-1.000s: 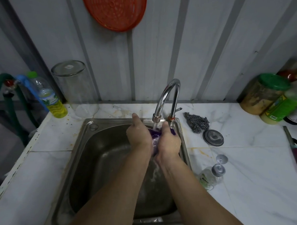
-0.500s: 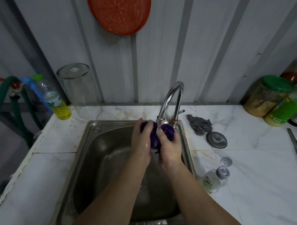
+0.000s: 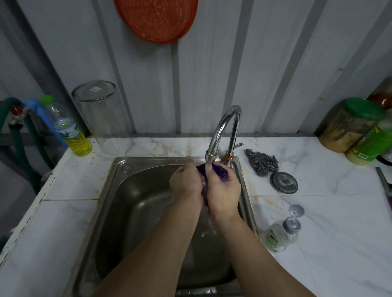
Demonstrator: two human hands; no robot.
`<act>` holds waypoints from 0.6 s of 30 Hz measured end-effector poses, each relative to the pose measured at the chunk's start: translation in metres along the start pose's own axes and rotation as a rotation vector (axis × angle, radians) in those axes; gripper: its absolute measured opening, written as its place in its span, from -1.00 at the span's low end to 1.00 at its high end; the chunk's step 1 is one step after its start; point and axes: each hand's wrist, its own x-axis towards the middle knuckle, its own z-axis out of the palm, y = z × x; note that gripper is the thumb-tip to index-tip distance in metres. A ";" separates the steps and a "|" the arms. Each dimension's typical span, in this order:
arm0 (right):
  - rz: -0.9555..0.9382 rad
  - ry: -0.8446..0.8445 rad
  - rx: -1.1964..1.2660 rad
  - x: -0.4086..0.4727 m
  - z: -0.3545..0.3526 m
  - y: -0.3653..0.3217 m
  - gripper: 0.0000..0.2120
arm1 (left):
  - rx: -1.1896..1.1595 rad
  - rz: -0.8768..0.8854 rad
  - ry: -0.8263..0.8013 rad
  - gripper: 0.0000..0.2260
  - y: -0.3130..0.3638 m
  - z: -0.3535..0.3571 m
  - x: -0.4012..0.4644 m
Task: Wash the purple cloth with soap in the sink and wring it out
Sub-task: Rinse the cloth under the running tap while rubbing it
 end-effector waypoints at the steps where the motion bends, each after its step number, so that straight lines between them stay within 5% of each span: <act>1: -0.008 0.008 -0.050 0.001 0.002 -0.002 -0.96 | 0.027 0.013 0.001 -0.71 0.001 -0.001 0.000; 3: 0.005 0.020 -0.139 0.003 0.005 -0.005 -0.80 | 0.103 0.037 0.014 -0.71 0.002 -0.001 -0.001; 9: 0.233 0.073 -0.181 0.013 0.009 -0.011 -0.84 | 0.322 0.216 -0.012 -0.61 -0.003 -0.008 -0.002; 12: 0.340 0.056 -0.124 0.018 0.000 -0.014 -0.83 | 0.428 0.212 -0.116 -0.75 -0.001 -0.016 0.005; 16: 0.400 0.017 -0.157 0.026 -0.005 -0.014 -0.43 | 0.021 -0.043 -0.348 -0.70 0.011 -0.026 0.011; 18: 0.502 -0.059 -0.151 0.024 -0.004 -0.013 -0.45 | -0.137 -0.032 -0.353 -0.63 0.012 -0.029 0.011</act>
